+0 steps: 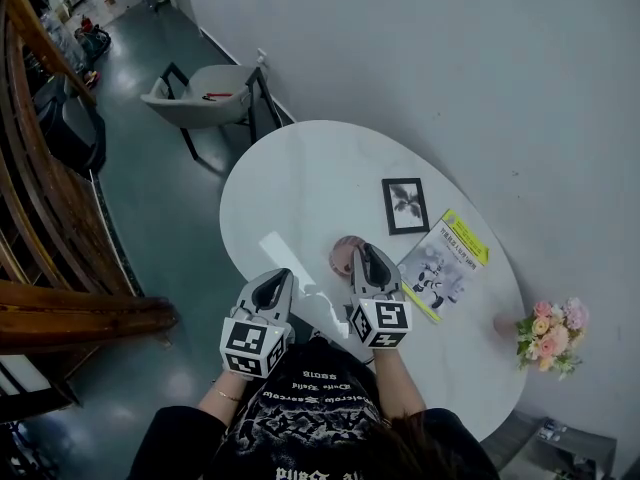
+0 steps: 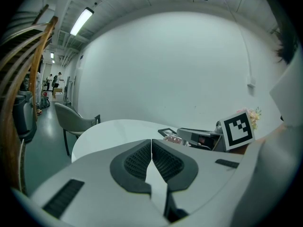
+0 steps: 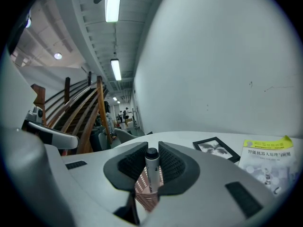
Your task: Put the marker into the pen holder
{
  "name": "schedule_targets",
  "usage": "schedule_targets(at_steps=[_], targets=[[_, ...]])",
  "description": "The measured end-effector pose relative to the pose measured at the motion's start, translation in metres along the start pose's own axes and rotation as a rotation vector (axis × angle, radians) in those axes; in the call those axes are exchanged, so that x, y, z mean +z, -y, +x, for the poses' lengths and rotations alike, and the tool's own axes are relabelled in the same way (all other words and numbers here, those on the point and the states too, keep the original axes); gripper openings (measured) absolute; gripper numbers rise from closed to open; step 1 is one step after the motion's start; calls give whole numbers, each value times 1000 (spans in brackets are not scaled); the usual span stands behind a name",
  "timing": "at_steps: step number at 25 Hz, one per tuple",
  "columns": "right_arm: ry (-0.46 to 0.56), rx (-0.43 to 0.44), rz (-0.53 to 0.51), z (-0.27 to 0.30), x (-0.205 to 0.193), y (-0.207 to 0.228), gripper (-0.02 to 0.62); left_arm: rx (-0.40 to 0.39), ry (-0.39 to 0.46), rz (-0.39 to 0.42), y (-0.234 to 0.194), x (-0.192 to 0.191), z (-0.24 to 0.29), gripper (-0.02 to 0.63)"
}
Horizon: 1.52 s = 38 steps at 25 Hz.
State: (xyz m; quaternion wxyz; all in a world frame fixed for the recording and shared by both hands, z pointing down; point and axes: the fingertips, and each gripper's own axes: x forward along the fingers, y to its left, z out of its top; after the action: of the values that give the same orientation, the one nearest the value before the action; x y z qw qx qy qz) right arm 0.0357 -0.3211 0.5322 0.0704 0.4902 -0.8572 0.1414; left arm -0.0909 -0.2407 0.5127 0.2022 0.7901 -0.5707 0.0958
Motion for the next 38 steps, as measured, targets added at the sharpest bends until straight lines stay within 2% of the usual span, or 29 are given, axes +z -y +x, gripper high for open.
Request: schedule_targets(at_steps=[2,10,16,30,38], targets=[[-18,-2,1,1,-3,1,93,0,-1,0,0,0,0,25],[-53,-26,19,0,-12,6,186,-2,-7,-1,-3,-2,-1,25],[-50,-56,36,-7,-9,13,233,-18,-11,3,1,-3,0,25],[109,-104,51,-56,45,9,239,-136,1,31,29,3,4,25],[193,-165,38,-96,69,5,239,-223,25,61,52,14,1,25]])
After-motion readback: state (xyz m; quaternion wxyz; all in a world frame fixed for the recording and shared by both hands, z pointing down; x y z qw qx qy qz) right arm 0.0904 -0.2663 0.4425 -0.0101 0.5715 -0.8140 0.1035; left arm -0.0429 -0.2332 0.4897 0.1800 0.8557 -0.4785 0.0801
